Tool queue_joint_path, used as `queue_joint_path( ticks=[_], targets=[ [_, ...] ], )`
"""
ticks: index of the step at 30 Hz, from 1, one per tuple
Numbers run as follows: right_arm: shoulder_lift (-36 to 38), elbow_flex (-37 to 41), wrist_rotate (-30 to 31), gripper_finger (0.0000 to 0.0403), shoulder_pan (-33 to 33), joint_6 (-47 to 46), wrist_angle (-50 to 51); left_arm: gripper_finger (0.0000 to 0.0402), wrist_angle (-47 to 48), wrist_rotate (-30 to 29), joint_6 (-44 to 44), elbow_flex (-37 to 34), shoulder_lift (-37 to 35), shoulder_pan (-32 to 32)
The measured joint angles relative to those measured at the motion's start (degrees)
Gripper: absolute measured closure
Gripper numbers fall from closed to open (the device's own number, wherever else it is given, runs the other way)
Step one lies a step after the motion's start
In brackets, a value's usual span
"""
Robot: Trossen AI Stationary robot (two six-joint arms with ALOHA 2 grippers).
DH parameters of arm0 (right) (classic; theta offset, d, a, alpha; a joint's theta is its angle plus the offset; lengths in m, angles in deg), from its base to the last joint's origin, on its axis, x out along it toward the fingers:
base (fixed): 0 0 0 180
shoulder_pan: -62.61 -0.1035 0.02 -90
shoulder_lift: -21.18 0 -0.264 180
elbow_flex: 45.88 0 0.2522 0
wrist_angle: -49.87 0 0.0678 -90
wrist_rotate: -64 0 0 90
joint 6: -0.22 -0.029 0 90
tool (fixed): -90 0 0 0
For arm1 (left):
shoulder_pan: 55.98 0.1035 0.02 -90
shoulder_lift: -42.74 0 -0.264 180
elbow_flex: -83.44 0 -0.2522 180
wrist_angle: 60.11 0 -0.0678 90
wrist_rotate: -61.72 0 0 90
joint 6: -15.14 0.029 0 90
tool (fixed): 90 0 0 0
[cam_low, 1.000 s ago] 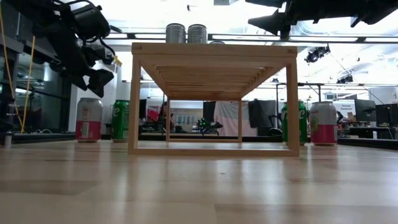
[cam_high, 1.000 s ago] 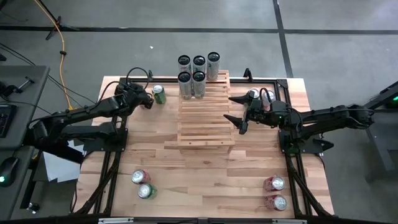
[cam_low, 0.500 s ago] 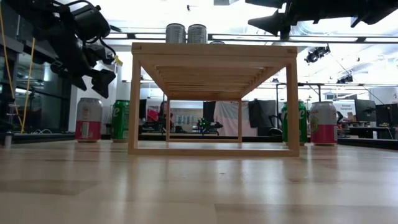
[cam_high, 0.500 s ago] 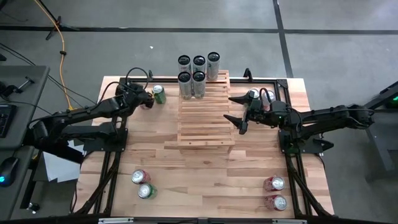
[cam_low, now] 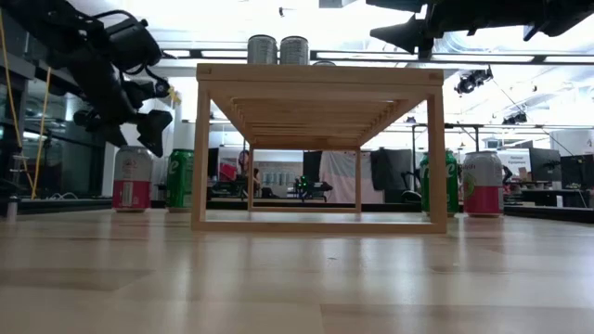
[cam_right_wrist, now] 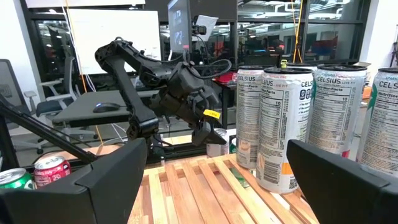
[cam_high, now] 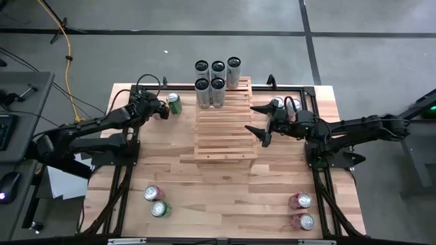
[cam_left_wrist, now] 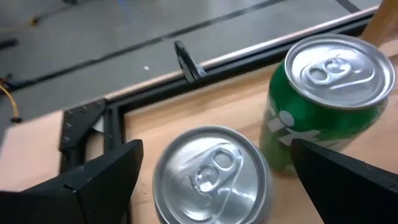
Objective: Place canned beverage on shelf
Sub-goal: Put the left white and pink soda can on the shelf
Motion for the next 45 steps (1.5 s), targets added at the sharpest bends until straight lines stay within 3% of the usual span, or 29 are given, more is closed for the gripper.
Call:
queue_joint_path(
  ticks=[8, 12, 18, 22, 29, 35, 38, 45],
  targets=[
    [0.0, 0.0, 0.0, 0.0029, 0.0, 0.0, 0.0, 0.0003, -5.7, 2.9, 0.2, -4.3, 0.0, 3.7],
    [0.0, 0.0, 0.0, 0.0029, 0.0, 0.0, 0.0, 0.0003, -7.3, 7.1, 0.4, -4.5, 0.0, 6.1],
    [0.0, 0.0, 0.0, 0.0029, 0.0, 0.0, 0.0, 0.0005, -6.5, 8.1, 0.5, -4.5, 0.0, 6.7],
    [0.0, 0.0, 0.0, 0.0029, 0.0, 0.0, 0.0, 0.0031, -4.5, 8.1, 0.5, -4.5, 0.0, 6.7],
    [0.0, 0.0, 0.0, 0.0029, 0.0, 0.0, 0.0, 0.012, -1.9, 8.2, 0.4, -3.5, 0.0, 6.7],
    [0.0, 0.0, 0.0, 0.0029, 0.0, 0.0, 0.0, 0.0121, 6.8, 8.8, 1.5, 1.2, -1.8, 5.5],
    [0.0, 0.0, 0.0, 0.0029, 0.0, 0.0, 0.0, 0.0121, 8.5, 12.0, 1.9, 2.6, -4.9, 3.3],
    [0.0, 0.0, 0.0, 0.0029, 0.0, 0.0, 0.0, 0.0121, 7.6, 25.6, 3.6, 3.2, -14.8, -4.0]
  ],
)
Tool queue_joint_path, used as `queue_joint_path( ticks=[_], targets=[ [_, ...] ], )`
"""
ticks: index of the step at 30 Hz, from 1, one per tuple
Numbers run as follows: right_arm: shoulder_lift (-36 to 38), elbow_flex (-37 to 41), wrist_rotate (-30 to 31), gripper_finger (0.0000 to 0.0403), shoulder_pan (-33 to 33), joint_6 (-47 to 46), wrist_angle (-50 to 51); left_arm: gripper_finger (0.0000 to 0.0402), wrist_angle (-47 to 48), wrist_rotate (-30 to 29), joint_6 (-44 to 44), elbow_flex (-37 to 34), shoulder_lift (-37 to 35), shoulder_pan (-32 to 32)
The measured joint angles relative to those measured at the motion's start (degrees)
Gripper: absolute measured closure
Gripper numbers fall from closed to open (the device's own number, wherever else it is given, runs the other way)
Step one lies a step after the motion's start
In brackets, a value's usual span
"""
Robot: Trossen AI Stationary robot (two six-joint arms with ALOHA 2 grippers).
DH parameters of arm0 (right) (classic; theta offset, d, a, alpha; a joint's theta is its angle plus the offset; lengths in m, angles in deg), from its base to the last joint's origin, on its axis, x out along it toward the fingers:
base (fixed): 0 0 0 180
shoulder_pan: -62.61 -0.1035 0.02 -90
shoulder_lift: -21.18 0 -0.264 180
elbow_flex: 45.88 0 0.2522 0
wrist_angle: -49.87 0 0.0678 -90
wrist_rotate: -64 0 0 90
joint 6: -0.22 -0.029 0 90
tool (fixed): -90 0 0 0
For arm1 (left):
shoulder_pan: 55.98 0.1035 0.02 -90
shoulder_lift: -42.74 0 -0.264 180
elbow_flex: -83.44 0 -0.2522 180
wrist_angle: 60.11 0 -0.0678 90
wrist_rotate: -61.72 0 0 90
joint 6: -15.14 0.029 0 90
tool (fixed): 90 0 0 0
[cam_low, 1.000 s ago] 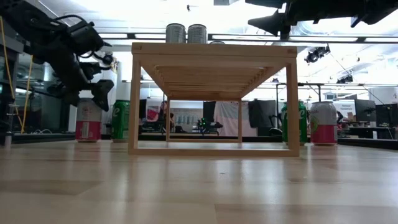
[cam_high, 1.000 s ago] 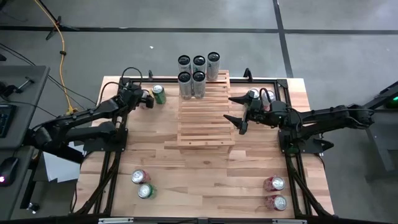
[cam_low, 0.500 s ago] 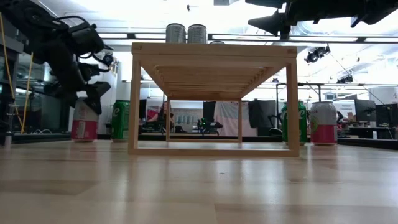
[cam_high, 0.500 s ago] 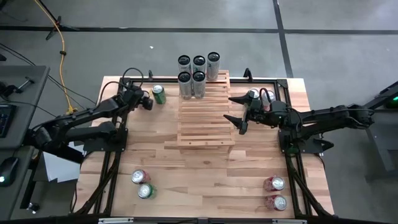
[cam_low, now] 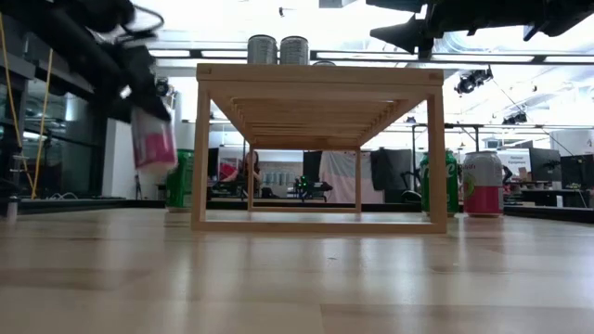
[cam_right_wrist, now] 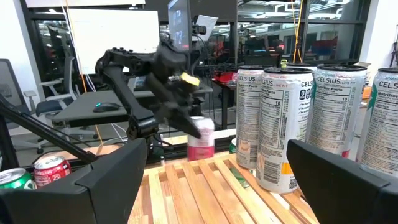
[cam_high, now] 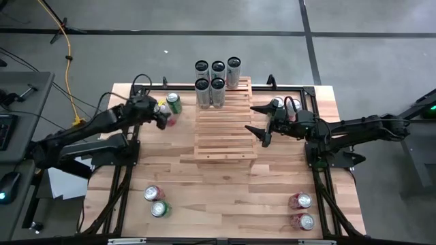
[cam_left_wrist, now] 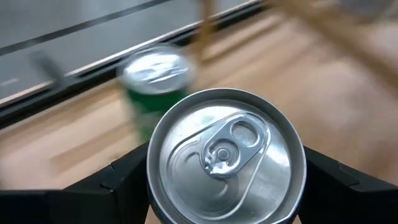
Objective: Place canned beverage on shelf
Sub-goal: Put the left white and pink soda can on the shelf
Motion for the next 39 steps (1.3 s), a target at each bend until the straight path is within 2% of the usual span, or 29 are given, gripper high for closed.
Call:
queue_joint_path(
  ticks=[8, 15, 17, 21, 26, 29, 34, 39],
  targets=[
    [0.0, 0.0, 0.0, 0.0029, 0.0, 0.0, 0.0, 0.0119, 0.8, 24.1, 3.7, 2.7, -13.6, -6.3],
    [0.0, 0.0, 0.0, 0.0029, 0.0, 0.0, 0.0, 0.0118, -1.8, 46.8, 10.5, 5.8, -20.3, -11.1],
    [0.0, 0.0, 0.0, 0.0029, 0.0, 0.0, 0.0, 0.0118, -3.5, 50.7, 9.4, 5.8, -21.0, -12.4],
    [0.0, 0.0, 0.0, 0.0029, 0.0, -0.1, -0.2, 0.0117, -6.0, 54.3, 9.0, 5.8, -20.8, -14.9],
    [0.0, 0.0, 0.0, 0.0029, 0.0, -0.2, -0.5, 0.0117, -9.9, 54.5, 9.9, 5.8, -17.6, -18.4],
    [0.0, 0.0, 0.0, 0.0029, 0.0, -0.2, -0.5, 0.0117, -15.7, 53.4, 8.9, 5.8, -13.9, -20.4],
    [0.0, 0.0, 0.0, 0.0029, 0.0, -0.2, -0.9, 0.0117, -27.7, 36.8, 7.8, 6.1, -5.4, -22.4],
    [0.0, 0.0, 0.0, 0.0029, 0.0, -0.1, -0.9, 0.0117, -23.8, 19.5, 8.9, 10.9, 4.3, -24.0]
  ],
)
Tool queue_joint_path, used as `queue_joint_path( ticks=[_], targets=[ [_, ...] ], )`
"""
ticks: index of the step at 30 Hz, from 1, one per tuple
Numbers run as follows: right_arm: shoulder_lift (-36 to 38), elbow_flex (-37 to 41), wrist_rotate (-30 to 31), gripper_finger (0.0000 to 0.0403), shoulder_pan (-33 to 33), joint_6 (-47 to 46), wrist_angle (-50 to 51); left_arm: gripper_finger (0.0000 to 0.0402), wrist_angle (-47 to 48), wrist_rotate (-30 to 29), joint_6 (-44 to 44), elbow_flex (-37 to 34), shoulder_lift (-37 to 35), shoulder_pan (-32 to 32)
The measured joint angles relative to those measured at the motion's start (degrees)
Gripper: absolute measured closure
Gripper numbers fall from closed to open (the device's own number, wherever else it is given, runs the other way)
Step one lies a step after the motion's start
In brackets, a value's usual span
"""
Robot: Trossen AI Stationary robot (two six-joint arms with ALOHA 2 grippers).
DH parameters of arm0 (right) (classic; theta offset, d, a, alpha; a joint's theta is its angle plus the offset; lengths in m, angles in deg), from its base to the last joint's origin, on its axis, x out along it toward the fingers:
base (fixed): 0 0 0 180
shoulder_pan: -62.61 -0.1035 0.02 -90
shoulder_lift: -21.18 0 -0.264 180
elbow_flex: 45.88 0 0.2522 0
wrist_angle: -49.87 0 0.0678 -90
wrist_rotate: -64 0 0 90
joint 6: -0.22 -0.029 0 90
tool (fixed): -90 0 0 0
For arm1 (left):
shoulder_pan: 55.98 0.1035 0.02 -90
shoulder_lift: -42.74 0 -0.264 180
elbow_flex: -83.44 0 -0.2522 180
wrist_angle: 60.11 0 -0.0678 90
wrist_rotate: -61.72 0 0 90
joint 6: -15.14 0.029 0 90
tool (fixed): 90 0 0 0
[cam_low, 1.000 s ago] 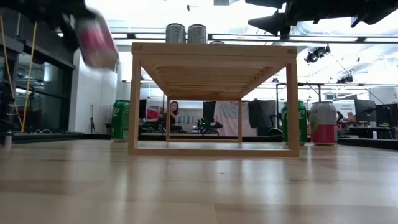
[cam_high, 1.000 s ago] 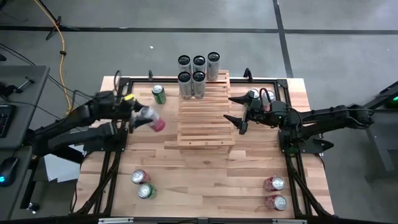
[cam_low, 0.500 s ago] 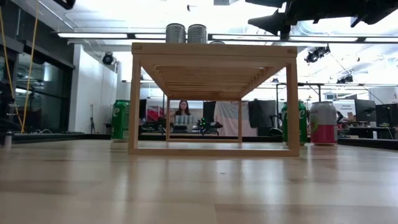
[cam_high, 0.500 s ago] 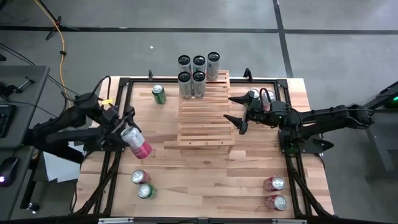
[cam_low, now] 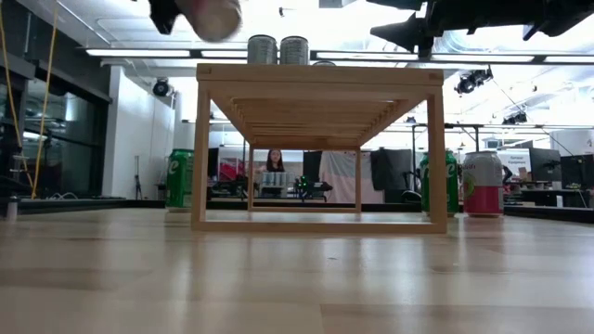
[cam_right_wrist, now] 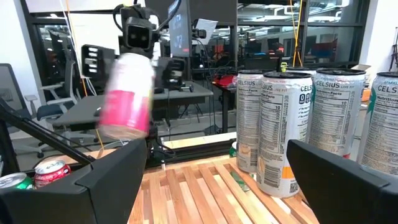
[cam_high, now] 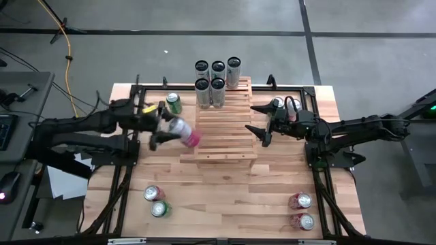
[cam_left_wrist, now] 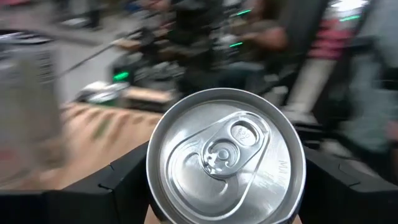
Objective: Place canned beverage on shelf
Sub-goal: Put the left white and pink soda can on the shelf
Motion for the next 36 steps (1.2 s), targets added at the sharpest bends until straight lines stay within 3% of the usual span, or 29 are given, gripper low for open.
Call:
queue_joint_path(
  ticks=[10, 15, 20, 36],
  targets=[
    [0.0, 0.0, 0.0, 0.0029, 0.0, 0.0, 0.0, 0.0117, 11.7, -24.4, 2.7, 15.0, 18.4, -4.4],
    [0.0, 0.0, 0.0, 0.0029, 0.0, 0.0, 0.0, 0.0117, 14.1, -32.0, 5.2, 20.0, 24.9, -4.9],
    [0.0, 0.0, 0.0, 0.0029, 0.0, 0.0, 0.0, 0.0117, 15.1, -34.8, 7.2, 22.5, 28.6, -4.8],
    [0.0, 0.0, 0.0, 0.0029, 0.0, 0.0, 0.0, 0.0105, 16.4, -34.6, 7.4, 22.9, 31.6, -0.6]
  ],
)
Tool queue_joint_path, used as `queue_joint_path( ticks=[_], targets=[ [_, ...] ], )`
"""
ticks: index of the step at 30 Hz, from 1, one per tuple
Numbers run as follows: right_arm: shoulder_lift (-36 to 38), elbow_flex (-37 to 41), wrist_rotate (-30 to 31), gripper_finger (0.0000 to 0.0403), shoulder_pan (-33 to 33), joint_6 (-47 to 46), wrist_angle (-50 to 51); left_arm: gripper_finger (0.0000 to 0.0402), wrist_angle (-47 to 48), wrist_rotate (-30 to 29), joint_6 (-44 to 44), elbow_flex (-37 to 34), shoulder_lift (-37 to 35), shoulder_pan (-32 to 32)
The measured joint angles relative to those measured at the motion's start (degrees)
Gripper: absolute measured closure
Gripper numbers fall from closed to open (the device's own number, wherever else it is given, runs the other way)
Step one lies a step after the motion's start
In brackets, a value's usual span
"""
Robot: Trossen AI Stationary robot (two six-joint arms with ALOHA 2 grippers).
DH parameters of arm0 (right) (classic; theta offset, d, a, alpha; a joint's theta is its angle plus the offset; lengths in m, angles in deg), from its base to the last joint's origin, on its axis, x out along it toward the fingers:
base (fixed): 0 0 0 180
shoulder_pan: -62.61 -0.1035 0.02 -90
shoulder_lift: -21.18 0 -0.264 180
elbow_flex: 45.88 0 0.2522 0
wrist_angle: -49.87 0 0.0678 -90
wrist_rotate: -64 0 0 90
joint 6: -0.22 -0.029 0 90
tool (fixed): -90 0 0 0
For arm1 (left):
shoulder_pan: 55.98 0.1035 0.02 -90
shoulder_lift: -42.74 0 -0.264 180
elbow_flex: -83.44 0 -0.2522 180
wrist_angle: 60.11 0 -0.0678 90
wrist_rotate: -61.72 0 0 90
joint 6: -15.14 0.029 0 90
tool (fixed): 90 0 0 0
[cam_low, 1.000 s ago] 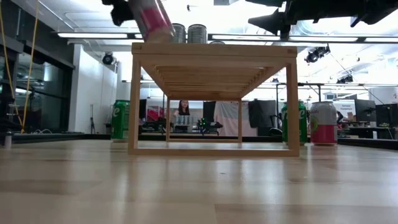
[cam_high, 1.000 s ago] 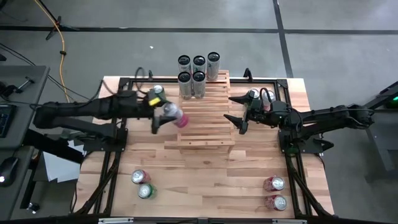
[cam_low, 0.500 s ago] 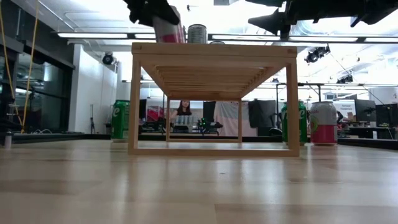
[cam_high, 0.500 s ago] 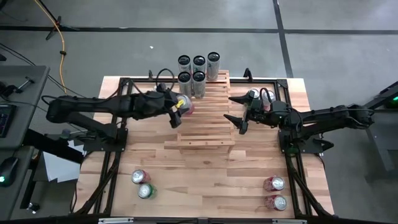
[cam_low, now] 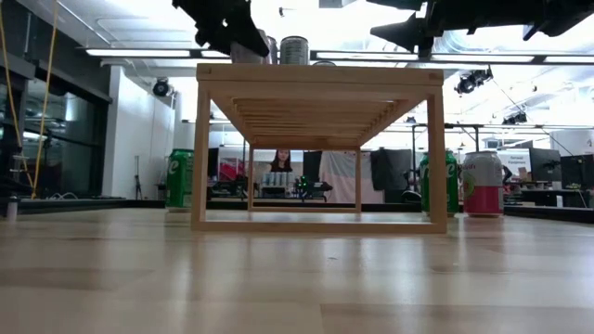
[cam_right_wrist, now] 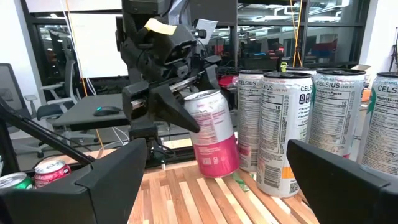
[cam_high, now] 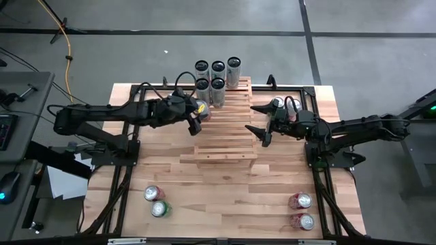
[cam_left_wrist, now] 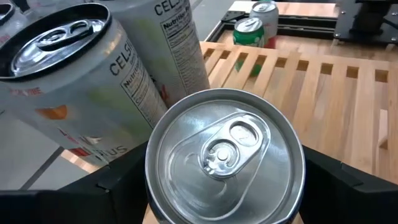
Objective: Place canned beverage on shelf
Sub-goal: Put the left white and pink soda can on the shelf
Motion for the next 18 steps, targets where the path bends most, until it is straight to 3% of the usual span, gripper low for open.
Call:
queue_joint_path(
  ticks=[8, 18],
  targets=[
    [0.0, 0.0, 0.0, 0.0029, 0.0, 0.0, 0.0, 0.0075, -0.1, 5.4, 0.1, 0.0, 0.0, 1.1],
    [0.0, 0.0, 0.0, 0.0029, 0.0, 0.0, 0.0, 0.0072, -0.1, 5.5, 0.1, 0.0, 0.0, 1.1]
  ],
)
